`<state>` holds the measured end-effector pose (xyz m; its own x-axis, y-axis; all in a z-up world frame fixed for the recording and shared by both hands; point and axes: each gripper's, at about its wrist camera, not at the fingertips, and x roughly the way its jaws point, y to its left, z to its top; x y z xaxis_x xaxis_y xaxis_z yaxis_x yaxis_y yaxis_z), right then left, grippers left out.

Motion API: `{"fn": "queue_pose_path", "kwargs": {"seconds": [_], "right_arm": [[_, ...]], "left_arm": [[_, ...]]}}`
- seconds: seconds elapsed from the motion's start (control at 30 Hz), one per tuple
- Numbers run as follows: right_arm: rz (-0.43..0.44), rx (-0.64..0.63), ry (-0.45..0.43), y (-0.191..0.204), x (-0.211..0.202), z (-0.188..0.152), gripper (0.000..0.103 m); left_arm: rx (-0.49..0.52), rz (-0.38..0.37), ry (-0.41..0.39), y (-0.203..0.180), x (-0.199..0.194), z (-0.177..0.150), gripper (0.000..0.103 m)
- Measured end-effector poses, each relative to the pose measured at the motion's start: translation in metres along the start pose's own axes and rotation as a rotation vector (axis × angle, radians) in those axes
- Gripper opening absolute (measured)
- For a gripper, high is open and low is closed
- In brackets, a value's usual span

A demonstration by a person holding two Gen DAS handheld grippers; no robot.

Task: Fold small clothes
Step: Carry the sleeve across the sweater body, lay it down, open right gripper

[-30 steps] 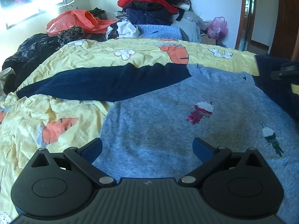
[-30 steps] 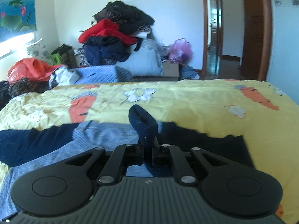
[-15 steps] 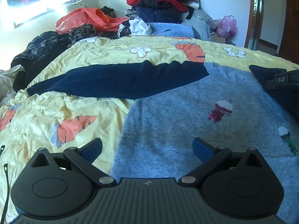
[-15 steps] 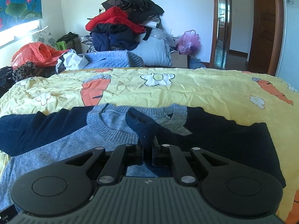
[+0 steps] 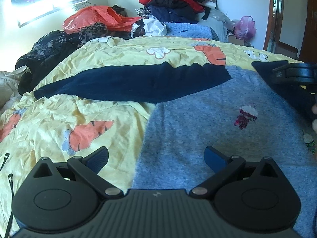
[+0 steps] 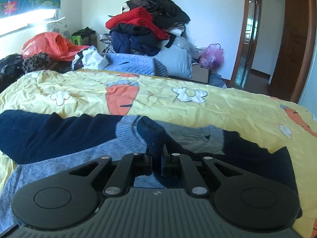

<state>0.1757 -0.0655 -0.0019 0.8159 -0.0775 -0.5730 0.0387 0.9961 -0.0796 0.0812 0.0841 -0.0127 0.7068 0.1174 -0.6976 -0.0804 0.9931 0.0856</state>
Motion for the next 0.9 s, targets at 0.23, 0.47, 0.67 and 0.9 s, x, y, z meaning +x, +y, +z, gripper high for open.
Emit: {"fn": "queue_pose_path", "kwargs": {"seconds": [0.23, 0.47, 0.67, 0.9], "right_arm": [[0.012, -0.016, 0.013, 0.021, 0.006, -0.001, 0.016], [0.006, -0.020, 0.023, 0.030, 0.014, -0.002, 0.016], [0.029, -0.015, 0.009, 0.039, 0.013, -0.001, 0.016], [0.102, 0.018, 0.077, 0.037, 0.025, -0.007, 0.025]], "left_arm": [[-0.010, 0.006, 0.010, 0.007, 0.004, -0.002, 0.103], [-0.019, 0.007, 0.018, 0.010, 0.007, -0.001, 0.103], [-0.016, 0.008, 0.017, 0.009, 0.008, -0.002, 0.103], [-0.016, 0.021, 0.020, 0.013, 0.008, -0.002, 0.103]]}}
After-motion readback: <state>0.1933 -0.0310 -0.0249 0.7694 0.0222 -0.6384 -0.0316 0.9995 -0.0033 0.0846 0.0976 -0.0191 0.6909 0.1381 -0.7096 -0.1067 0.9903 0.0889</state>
